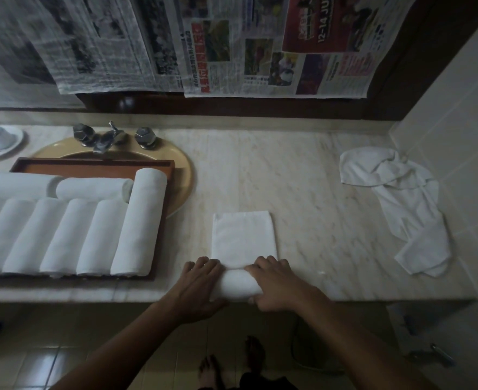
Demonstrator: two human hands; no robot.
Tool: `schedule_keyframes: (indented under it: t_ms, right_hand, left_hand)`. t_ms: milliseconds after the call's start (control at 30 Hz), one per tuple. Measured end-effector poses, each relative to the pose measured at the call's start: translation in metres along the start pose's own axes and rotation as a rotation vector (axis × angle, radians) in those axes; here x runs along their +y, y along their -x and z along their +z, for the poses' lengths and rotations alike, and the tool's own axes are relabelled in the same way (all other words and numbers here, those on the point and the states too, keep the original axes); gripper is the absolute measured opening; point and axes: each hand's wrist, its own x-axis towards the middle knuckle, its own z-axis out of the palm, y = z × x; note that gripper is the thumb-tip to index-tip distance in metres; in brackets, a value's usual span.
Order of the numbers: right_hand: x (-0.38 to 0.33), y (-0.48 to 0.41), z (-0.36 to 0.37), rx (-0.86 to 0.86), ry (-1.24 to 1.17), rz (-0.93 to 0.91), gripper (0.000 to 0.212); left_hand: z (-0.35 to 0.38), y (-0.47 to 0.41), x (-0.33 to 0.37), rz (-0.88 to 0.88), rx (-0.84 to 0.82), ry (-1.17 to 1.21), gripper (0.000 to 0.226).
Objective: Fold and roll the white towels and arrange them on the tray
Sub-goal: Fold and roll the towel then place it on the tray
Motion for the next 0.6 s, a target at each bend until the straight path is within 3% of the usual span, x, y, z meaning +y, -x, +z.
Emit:
schedule_keyframes:
  t_ms: [67, 233, 400, 600]
  right_hand:
    - [-0.005, 0.005, 0.002, 0.053, 0.017, 0.02, 0.075]
    - [-0.032, 0.027, 0.029, 0.458, 0.018, 0.005, 0.078]
    - [-0.042, 0.027, 0.059, 0.412, 0.042, 0.05, 0.103]
    - [-0.034, 0.014, 0.051, 0.416, 0.083, 0.063, 0.097]
  left_hand:
    - [-0.003, -0.005, -0.002, -0.008, -0.031, -0.012, 0.069]
    - [-0.009, -0.018, -0.004, -0.046, -0.106, -0.046, 0.077]
    - [-0.011, -0.023, -0.006, -0.094, -0.16, 0.006, 0.079]
    - [-0.015, -0.022, -0.005, -0.194, -0.111, 0.141, 0.086]
